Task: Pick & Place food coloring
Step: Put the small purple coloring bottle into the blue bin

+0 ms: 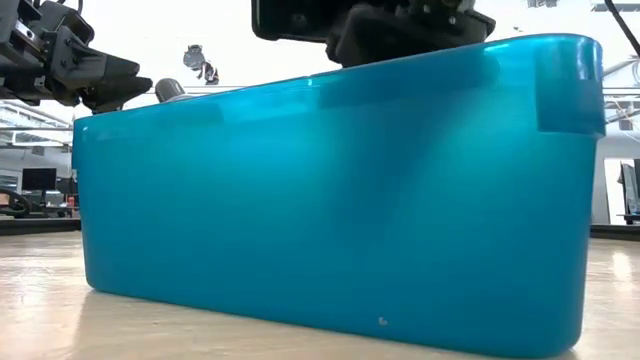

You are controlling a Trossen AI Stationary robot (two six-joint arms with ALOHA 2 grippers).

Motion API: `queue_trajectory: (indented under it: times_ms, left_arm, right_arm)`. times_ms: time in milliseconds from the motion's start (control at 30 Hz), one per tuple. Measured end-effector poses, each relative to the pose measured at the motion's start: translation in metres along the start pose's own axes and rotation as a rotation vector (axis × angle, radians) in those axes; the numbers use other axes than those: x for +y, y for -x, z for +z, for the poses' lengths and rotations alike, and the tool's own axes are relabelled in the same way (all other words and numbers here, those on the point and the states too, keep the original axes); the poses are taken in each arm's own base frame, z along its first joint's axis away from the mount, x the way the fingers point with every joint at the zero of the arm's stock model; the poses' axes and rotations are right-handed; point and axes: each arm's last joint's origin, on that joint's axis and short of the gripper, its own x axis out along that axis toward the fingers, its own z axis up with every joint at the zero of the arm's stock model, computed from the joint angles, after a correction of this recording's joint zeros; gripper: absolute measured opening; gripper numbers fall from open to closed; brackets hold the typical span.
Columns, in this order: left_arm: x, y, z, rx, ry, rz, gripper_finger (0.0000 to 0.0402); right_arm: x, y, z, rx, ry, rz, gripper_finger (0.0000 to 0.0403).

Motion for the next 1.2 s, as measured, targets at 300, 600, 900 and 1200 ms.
queue_trajectory:
  times_ms: [300, 600, 900, 1200]
  left_arm:
    - [0.000, 0.000, 0.000, 0.000, 0.000, 0.000, 0.0152]
    - [0.000, 0.000, 0.000, 0.000, 0.000, 0.000, 0.0152]
    - [0.000, 0.000, 0.000, 0.000, 0.000, 0.000, 0.0152]
    - [0.000, 0.000, 0.000, 0.000, 0.000, 0.000, 0.0152]
  right_arm:
    - [0.000, -0.001, -0.010, 0.079, -0.053, -0.033, 0.0064]
    - [-0.003, 0.000, -0.017, 0.139, -0.083, -0.087, 0.0063]
    - [-0.002, 0.001, -0.027, 0.229, -0.136, -0.122, 0.0062]
    - [-0.004, 0.004, -0.035, 0.308, -0.168, -0.163, 0.0061]
